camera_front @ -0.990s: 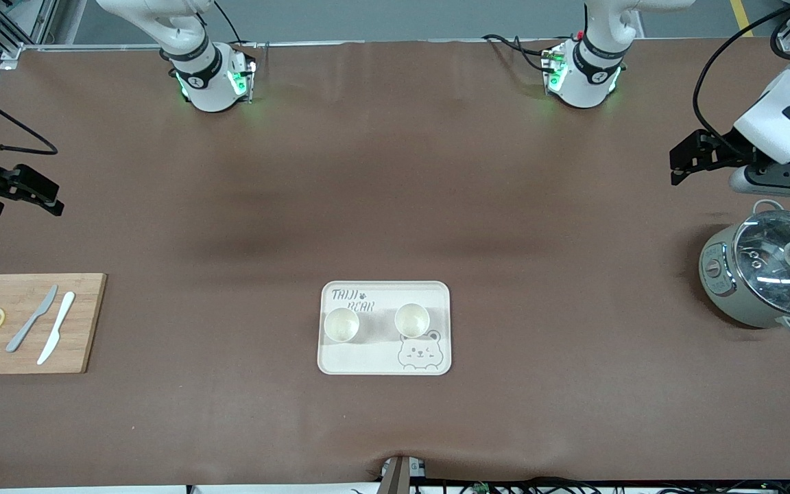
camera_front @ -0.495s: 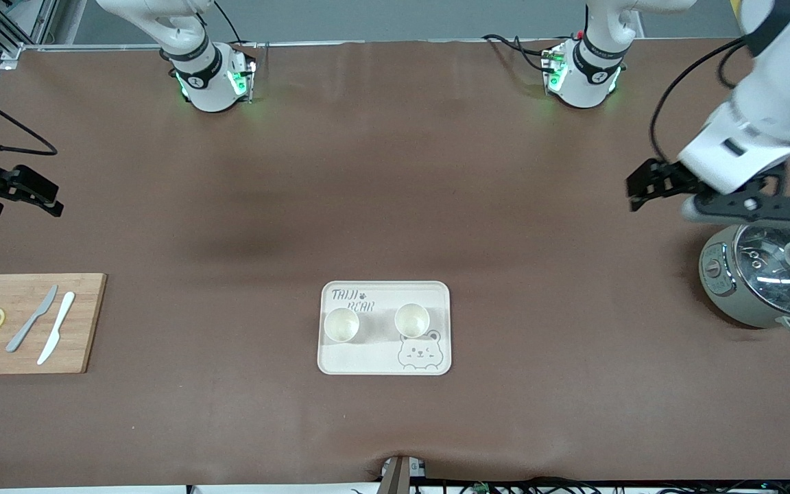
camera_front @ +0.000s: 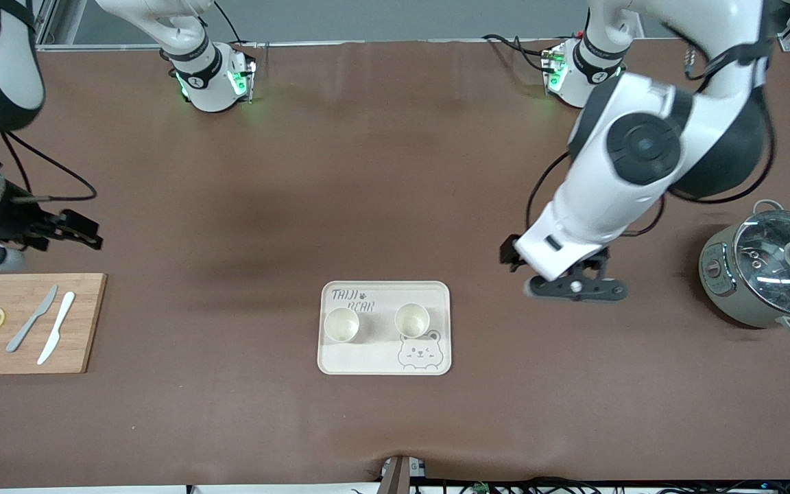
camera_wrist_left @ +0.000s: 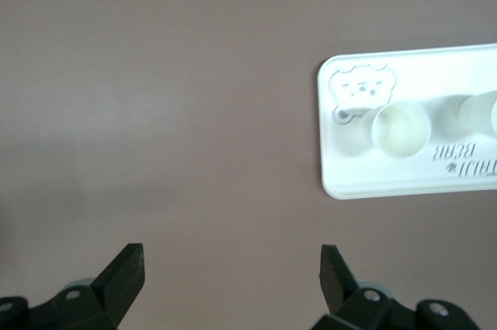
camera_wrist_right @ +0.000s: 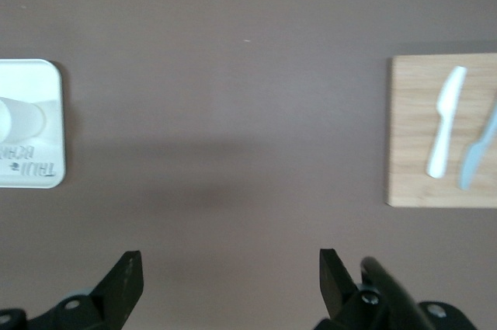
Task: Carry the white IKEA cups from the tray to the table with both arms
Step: 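Lower both grippers over the two white cups on the tray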
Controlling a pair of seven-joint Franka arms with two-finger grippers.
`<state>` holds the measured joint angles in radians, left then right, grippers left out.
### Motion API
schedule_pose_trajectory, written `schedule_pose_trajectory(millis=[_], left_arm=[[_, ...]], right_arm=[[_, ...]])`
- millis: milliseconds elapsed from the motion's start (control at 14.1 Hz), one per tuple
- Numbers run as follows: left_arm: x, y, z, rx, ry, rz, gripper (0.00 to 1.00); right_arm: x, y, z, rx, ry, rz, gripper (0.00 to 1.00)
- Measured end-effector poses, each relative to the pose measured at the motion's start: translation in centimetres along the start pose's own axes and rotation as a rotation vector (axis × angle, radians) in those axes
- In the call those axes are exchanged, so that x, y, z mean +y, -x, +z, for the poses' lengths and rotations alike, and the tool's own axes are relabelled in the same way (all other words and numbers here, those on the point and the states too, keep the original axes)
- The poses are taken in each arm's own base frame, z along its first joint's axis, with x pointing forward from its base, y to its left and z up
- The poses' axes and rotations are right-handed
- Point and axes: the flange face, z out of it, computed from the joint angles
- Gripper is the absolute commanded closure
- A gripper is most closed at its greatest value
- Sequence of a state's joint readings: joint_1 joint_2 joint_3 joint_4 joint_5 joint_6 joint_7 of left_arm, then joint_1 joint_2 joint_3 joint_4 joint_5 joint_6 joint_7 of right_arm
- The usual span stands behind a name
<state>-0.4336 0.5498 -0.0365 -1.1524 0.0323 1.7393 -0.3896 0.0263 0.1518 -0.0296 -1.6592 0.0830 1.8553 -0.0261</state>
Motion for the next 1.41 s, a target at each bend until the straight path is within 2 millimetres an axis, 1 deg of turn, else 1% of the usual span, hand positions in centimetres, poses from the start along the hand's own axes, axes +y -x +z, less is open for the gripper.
schedule_pose_trajectory(millis=[141,283,354,424,566,707,848,990,1131,1273,1414], left_arm=[[2.9,-0.8,3.4,0.013,0.01,0.0,0.0],[5.1,-1.2,6.5,0.023,0.019,0.001,0.0],[5.9,-1.2,7.7,0.026,0.021,0.001,0.0],[6.5,-1.3,8.8,0.027,0.023,0.003,0.0],[7.0,-1.6,11.0,0.029,0.035,-0.016,0.0],[7.4,-2.1,14.1,0.032,0.052,-0.027,0.0],[7.7,-2.3,17.0,0.028,0.054,-0.028,0.0],[8.6,-2.1,19.2,0.027,0.056,-0.023,0.0],[10.0,-1.7,20.7,0.045,0.067,-0.031,0.0],[11.4,-1.2,22.1,0.062,0.075,-0.043,0.0],[12.3,-0.7,23.2,0.068,0.068,-0.042,0.0]], right_arm=[[-2.5,-1.1,2.3,0.005,-0.034,0.029,0.0],[-5.6,-2.2,4.5,-0.004,-0.04,0.069,0.0],[-7.3,-2.8,5.5,-0.012,-0.04,0.09,0.0],[-8.8,-3.3,6.6,-0.021,-0.038,0.111,0.0],[-11.8,-4.7,8.9,-0.02,-0.038,0.149,0.0],[-14.7,-6.1,11.6,0.007,-0.044,0.197,0.0],[-17.5,-7.0,14.6,0.035,-0.054,0.243,0.0],[-20.7,-7.2,17.8,0.054,-0.065,0.278,0.0],[-23.8,-7.0,20.5,0.075,-0.078,0.299,0.0],[-26.0,-6.6,22.6,0.087,-0.086,0.305,0.0],[-27.5,-6.2,24.4,0.096,-0.087,0.294,0.0]])
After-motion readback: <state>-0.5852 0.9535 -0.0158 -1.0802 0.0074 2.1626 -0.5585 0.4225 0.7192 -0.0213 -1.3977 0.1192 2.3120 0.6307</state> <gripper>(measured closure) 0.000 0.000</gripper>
